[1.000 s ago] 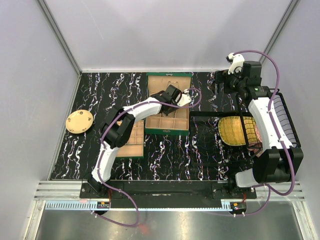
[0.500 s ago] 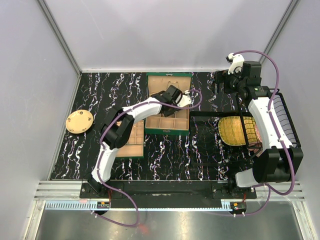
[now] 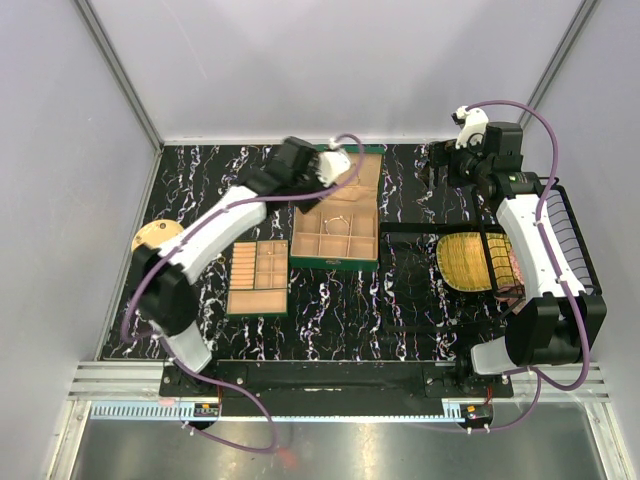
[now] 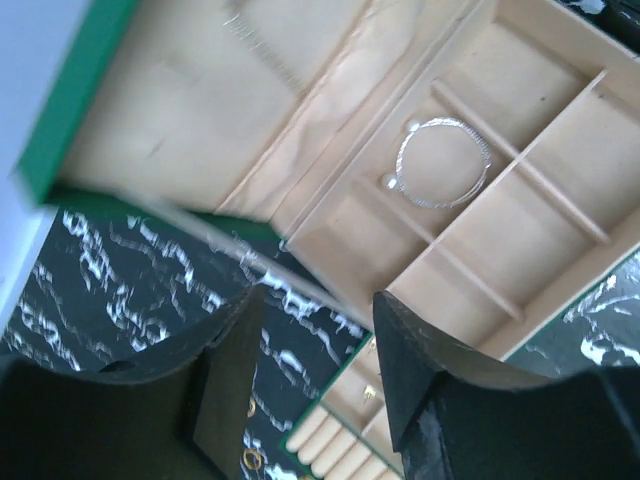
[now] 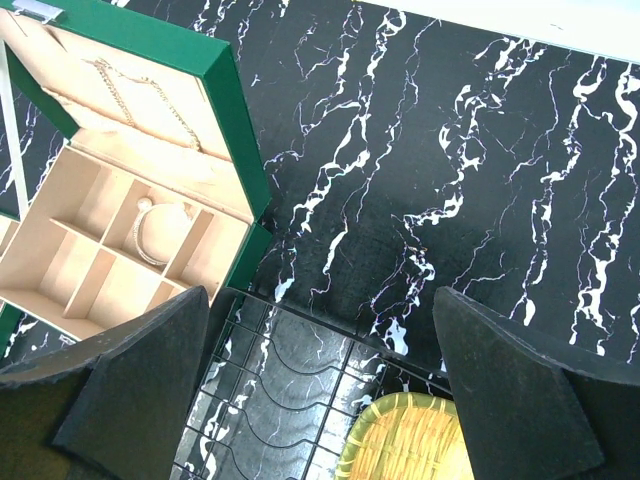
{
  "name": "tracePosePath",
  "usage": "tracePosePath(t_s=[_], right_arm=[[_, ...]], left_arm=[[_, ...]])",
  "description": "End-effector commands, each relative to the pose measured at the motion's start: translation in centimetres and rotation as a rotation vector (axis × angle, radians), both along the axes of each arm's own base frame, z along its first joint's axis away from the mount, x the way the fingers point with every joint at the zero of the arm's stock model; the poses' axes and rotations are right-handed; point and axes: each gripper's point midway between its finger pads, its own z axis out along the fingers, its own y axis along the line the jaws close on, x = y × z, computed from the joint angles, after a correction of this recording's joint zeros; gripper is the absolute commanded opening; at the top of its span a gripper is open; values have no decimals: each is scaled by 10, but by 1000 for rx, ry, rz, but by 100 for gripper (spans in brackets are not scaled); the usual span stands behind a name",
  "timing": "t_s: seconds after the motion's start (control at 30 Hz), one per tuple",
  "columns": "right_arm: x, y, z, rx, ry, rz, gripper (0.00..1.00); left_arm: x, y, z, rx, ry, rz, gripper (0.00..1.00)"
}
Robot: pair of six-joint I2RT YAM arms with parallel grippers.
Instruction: Organize the mixed jewelry
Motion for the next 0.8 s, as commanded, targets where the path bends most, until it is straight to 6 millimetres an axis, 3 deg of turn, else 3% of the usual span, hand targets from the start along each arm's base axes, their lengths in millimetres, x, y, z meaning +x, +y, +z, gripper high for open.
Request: tracePosePath(t_s=[0.0, 0.03, 0.07, 0.17, 0.33, 0.6, 0.77], right_arm=[[5, 5, 9, 9, -39, 28, 100], [5, 7, 7, 13, -32, 34, 100], [5, 7, 7, 15, -32, 33, 100], [5, 8, 4, 19, -23, 36, 100], [6, 9, 1, 28, -14, 40, 100], [7, 10, -3, 35, -2, 43, 100], [6, 10, -2, 31, -4, 41, 100]], left_arm=[[-23, 54, 22, -109, 98, 75, 55], [-21, 75, 18, -111, 113, 120, 58], [-24, 85, 25, -134, 111, 131, 59], [-24, 128, 21, -139, 136, 209, 60], [-19, 190, -1, -111, 177, 294, 60], [9, 240, -51, -55, 237, 326, 55], [9, 266, -85, -29, 304, 383, 53]])
